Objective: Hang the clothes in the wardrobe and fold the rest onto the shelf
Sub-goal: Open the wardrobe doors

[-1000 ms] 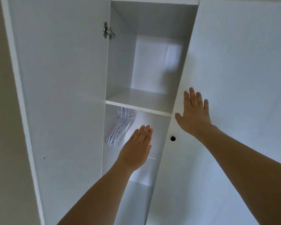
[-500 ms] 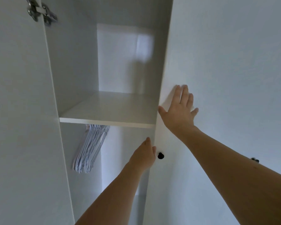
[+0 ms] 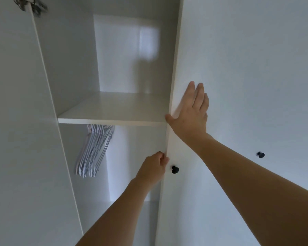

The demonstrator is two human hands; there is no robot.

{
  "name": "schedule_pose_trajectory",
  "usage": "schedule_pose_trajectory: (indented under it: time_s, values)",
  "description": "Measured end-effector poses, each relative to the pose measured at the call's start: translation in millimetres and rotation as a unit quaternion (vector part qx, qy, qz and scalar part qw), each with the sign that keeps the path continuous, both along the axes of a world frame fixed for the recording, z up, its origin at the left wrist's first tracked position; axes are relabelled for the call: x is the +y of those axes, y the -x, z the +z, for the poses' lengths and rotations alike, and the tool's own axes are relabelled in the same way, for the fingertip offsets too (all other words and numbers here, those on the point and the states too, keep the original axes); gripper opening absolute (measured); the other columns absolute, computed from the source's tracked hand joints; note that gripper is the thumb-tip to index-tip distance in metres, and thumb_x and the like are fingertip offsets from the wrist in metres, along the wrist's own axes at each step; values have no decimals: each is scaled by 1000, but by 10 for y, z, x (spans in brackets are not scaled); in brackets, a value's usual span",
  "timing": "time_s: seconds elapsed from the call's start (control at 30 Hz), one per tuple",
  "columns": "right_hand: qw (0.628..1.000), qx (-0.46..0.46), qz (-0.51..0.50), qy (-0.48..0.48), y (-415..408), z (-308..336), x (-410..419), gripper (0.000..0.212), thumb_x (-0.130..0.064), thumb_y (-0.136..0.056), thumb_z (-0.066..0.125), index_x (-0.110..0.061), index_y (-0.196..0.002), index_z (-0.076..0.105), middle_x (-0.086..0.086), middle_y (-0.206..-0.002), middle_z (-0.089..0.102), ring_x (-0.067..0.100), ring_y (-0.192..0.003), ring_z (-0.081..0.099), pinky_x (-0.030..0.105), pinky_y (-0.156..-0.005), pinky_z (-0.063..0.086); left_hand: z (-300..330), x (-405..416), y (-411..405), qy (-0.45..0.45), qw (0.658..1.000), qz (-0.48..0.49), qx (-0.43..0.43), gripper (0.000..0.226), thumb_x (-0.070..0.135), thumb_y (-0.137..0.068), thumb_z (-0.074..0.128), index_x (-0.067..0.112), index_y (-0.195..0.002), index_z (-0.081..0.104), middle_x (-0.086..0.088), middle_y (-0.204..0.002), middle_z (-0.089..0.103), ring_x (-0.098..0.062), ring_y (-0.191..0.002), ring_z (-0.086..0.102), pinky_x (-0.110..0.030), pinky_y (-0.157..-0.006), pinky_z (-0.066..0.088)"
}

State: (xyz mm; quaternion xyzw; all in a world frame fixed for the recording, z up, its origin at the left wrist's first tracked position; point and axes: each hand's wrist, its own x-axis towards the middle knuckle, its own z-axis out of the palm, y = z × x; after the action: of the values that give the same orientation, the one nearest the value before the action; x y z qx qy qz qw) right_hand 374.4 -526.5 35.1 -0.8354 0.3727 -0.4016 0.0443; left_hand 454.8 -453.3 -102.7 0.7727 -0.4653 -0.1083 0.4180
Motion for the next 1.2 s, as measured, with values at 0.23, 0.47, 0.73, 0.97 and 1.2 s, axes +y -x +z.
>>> schedule_pose_trajectory:
  time_s: [0.23,0.47,0.73,0.97,1.2]
  values:
    - [995,-44,70,-48,1122,26,476,104,-26,-83,67,-18,-151,-11,7,-158,-7,34,-143,10,43,-105,33,16,547,1196,14,999,-7,-52,29,38,-98,47,21,-74,46,7,-63,51,-7,-55,46,-19,-51,34]
    - [995,-32,76,-53,2200,101,647,91,-17,-91,56,-17,-151,-12,7,-160,3,30,-116,55,31,-88,46,-1,622,2181,32,990,-63,-121,32,43,-97,48,19,-76,44,8,-58,44,-8,-51,41,-19,-50,31]
    - [995,-66,44,-60,3192,114,552,77,-12,-90,53,-21,-151,7,4,-113,56,24,-102,59,34,-92,49,20,252,2907,-10,984,-126,-123,64,68,-84,48,23,-130,46,6,-133,55,-15,-117,56,-29,-95,48]
    - [996,-81,-4,-29,3905,9,204,68,-8,-94,49,-14,-149,10,-18,-76,41,1,-64,48,8,-62,36,74,-351,3486,9,982,-142,-125,119,75,-68,62,21,-153,-1,8,-161,-1,-9,-148,0,-32,-115,22]
    - [996,-71,-46,2,4238,-59,-131,66,-10,-96,45,-11,-150,7,8,-124,54,24,-104,59,33,-87,50,2,-791,3828,34,974,-198,-101,118,73,-72,59,21,-153,-9,11,-160,-9,-3,-147,-3,-26,-113,24]
